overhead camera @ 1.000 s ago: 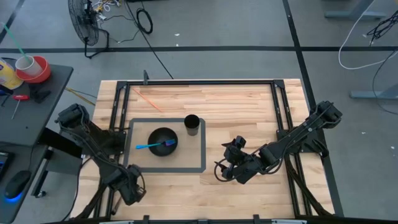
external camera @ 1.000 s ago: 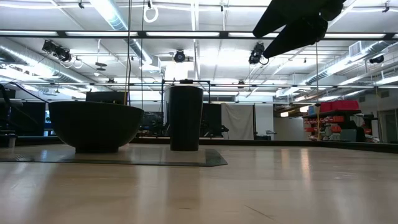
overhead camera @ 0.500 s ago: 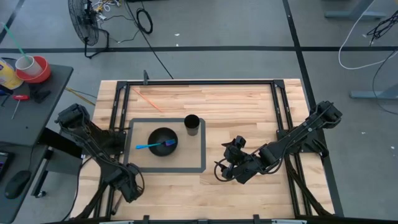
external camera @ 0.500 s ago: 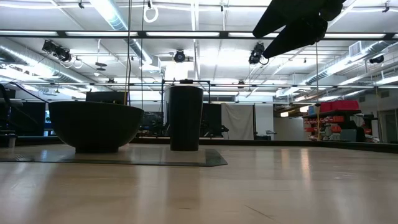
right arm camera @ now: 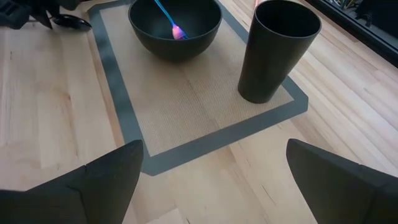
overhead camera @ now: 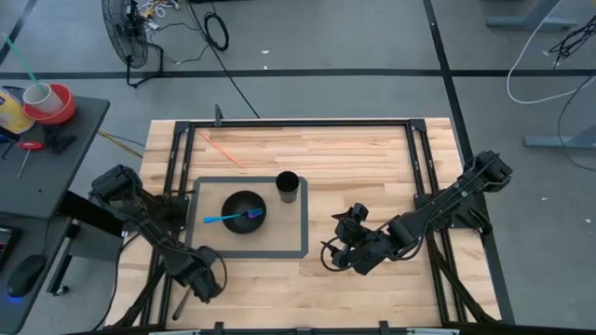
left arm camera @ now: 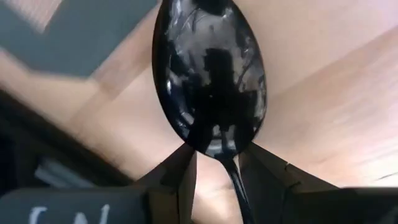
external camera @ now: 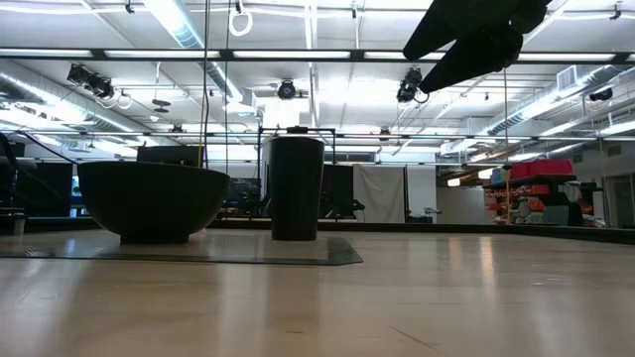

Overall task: Pick & Place Utensil
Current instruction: Put the black spoon into the black bowl on the transparent table mat

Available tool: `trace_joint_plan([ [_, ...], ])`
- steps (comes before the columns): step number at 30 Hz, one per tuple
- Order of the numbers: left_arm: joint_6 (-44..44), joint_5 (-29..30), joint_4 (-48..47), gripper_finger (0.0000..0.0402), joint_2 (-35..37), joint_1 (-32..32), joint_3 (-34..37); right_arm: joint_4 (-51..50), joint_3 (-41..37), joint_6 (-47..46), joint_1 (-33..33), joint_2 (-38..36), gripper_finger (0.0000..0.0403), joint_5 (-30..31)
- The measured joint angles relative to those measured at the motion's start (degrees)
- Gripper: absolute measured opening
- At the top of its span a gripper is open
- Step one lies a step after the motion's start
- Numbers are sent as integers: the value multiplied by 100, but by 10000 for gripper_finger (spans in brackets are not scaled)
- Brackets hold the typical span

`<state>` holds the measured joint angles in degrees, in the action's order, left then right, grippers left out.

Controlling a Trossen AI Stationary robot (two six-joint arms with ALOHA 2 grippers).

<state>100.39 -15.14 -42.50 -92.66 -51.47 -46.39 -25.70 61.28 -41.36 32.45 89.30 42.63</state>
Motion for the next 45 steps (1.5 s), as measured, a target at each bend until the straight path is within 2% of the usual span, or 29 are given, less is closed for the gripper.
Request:
trace_joint_plan([
  [7,-58,219,128,104,0,29,-4,0,0,-4,0,0,400,0],
  [14,-220,577,104,19,4,10,-85,-1,0,7,0,0,400,-4],
  [17,-611,879,98,19,5,12,-321,1,0,37,0,0,400,-4],
  [20,-1260,1132,-16,34,56,14,-713,8,0,63,0,0,400,-2],
  [23,-1770,1755,-641,34,165,10,-1193,144,0,233,0,0,400,1],
  [28,-2528,3305,-2347,16,280,90,-2088,512,0,551,0,0,400,42],
  [31,-2924,3839,-3240,17,280,254,-2649,534,0,580,0,-1,400,44],
  [37,-4178,3838,-3854,20,278,1208,-3262,551,0,536,-15,-2,400,44],
  [45,-6290,2602,-4253,24,278,3115,-3714,545,0,435,-39,-2,400,33],
])
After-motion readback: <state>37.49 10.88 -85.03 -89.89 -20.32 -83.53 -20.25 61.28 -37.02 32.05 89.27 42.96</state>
